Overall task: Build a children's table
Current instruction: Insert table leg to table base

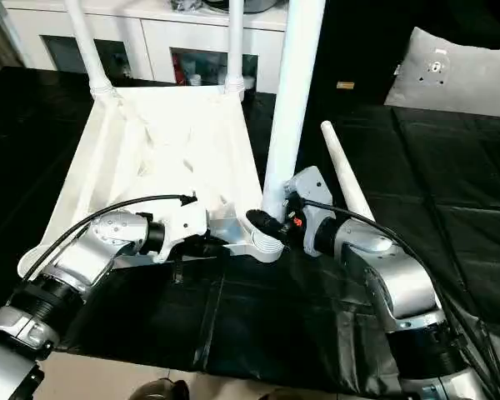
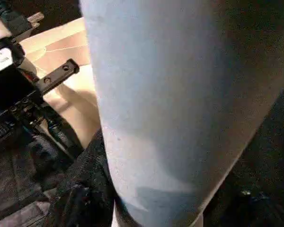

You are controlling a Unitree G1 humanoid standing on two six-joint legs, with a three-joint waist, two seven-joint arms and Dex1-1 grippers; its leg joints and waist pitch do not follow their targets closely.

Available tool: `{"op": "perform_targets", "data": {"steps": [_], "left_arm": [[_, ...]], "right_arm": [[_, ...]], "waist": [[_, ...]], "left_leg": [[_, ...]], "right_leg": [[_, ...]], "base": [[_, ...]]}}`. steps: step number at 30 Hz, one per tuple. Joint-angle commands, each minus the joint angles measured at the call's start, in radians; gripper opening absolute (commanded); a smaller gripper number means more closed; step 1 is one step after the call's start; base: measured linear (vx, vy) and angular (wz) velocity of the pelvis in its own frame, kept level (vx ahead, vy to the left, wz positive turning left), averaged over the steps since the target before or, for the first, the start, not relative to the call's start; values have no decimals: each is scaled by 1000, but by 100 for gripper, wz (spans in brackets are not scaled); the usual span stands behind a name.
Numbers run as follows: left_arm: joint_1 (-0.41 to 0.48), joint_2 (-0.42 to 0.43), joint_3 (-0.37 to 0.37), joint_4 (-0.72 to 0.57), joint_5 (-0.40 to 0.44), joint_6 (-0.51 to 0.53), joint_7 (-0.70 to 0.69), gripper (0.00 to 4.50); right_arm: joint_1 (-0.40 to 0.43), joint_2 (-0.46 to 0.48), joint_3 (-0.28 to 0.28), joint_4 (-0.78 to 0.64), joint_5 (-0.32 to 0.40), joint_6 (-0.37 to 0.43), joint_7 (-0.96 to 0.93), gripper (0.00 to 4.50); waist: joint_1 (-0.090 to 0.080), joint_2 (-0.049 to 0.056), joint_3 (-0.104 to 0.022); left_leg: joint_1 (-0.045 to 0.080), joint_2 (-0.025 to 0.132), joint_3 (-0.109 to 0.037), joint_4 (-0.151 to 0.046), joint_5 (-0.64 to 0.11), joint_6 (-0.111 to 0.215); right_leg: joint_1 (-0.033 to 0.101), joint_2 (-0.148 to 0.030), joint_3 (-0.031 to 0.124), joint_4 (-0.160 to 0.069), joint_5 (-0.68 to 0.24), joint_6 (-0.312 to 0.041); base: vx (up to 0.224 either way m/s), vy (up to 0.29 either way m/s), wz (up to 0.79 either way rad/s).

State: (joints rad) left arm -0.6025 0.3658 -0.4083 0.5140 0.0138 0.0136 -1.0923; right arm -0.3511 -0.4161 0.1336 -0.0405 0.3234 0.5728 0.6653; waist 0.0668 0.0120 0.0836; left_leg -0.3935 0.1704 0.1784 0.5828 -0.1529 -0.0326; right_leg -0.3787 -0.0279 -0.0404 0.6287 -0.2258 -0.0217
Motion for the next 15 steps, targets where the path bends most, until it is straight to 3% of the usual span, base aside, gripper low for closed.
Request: {"op": "perform_targets", "data": {"steps": [1,5,13,15], "left_arm": [[7,7,-5,0,-15,-22,-44,0],[-11,0,-6,24,5,-43,-29,0],[-21,-5,-1,42,17,-55,-22,0],[-23,-1,2,50,21,-61,-26,0]], "right_arm": [[18,-7,1,66,-13,19,0,191],[10,7,11,78,2,27,23,191],[20,21,14,101,8,27,33,191],[37,36,-17,115,30,14,26,191]], "waist": [[6,-9,-56],[10,-11,-60],[16,-6,-56],[17,-1,-58]], "left_leg": [[25,67,-30,-67,-222,13],[23,67,-28,-65,-189,30],[29,70,-30,-70,-242,7],[30,70,-31,-69,-251,2]], "right_leg": [[26,-126,60,-98,-229,-178],[32,-124,57,-93,-166,-187],[28,-127,60,-103,-271,-171],[29,-128,61,-103,-264,-176]], "base": [[0,0,0],[0,0,0],[0,0,0],[0,0,0]]}}
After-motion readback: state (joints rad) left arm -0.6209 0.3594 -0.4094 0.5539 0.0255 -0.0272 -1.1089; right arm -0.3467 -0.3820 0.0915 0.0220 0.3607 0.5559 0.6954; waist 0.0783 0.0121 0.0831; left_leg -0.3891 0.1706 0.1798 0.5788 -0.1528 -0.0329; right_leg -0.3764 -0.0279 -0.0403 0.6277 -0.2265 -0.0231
